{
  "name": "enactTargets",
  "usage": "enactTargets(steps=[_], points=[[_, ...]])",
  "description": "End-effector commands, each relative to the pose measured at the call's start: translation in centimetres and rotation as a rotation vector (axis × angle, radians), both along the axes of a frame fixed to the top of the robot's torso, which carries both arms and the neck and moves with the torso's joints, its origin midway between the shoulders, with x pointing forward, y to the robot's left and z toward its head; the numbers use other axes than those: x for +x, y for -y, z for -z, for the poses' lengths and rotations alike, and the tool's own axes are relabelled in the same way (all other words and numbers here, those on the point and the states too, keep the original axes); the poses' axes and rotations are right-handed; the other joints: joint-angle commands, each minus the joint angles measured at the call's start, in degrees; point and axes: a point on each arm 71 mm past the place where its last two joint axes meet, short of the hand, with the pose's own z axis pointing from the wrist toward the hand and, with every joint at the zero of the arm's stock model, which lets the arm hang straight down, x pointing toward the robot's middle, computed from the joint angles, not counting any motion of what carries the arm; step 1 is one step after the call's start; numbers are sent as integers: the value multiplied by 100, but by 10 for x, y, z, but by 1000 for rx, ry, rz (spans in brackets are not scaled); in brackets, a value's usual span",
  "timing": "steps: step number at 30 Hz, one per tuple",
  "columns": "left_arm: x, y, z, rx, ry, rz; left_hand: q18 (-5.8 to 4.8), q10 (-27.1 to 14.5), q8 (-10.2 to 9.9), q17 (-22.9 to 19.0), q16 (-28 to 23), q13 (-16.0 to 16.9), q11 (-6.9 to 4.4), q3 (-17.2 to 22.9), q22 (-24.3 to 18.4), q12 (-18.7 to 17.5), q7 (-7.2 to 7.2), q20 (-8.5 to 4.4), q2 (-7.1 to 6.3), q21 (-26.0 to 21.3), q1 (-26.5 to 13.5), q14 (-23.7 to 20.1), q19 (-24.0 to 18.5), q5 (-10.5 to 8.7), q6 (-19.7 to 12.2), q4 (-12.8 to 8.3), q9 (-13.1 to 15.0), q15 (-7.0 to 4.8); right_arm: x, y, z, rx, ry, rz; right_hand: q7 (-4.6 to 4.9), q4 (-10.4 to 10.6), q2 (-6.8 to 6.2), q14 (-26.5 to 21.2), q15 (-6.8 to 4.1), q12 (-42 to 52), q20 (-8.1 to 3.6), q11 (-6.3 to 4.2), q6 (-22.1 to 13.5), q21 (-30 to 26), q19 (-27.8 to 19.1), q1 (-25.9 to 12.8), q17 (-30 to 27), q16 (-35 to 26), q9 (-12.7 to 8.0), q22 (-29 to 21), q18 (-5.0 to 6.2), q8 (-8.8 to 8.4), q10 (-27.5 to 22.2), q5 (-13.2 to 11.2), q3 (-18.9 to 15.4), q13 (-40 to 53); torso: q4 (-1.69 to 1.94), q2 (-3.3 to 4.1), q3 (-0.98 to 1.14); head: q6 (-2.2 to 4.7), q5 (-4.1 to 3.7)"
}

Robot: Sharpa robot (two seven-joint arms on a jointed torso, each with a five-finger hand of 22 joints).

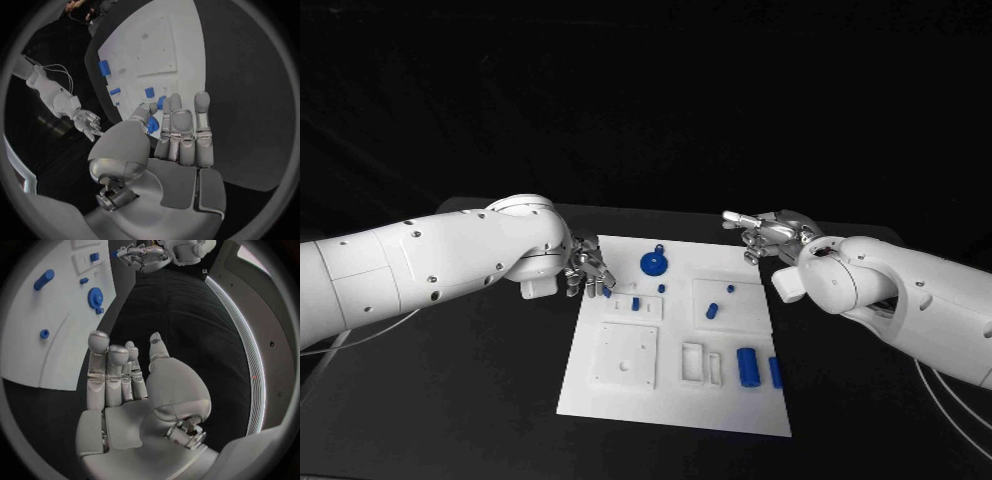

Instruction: Assemble the parts on the task board

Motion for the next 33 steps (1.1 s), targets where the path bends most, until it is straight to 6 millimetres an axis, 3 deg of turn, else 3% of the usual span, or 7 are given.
enactTargets(steps=[1,12,33], points=[[1,3,0,7,67,-1,37,681,-37,10,-38,14,-389,850,119,-34,-64,-49,12,39,65,6,18,26,78,-820,12,-34,0,-1,-2,-10,29,-9,2,-33,31,-4,10,18,24,-18,-17,-2,177,47,-2,33,-9,294,72,-10,-15,20,-2,-3,-1,-1,5,-17,-2],[-2,11,4,-17,105,15,39,706,-62,10,-58,20,-396,851,117,-43,-68,-56,5,44,70,44,41,24,94,-820,19,-42,0,-2,-3,-10,31,-12,1,-50,43,-3,9,30,23,-19,-12,8,180,42,-2,38,-12,297,71,-10,-12,33,-6,-3,-8,3,14,-50,-13],[-9,14,23,4,142,48,41,724,-96,23,-88,27,-398,847,116,-67,-69,-59,-4,36,75,65,54,33,116,-818,34,-45,0,-2,-2,-11,23,-18,0,-67,58,-5,9,34,23,-20,-7,14,180,39,-5,40,-15,299,70,-10,-15,26,-6,-12,2,-3,9,-88,-54]])
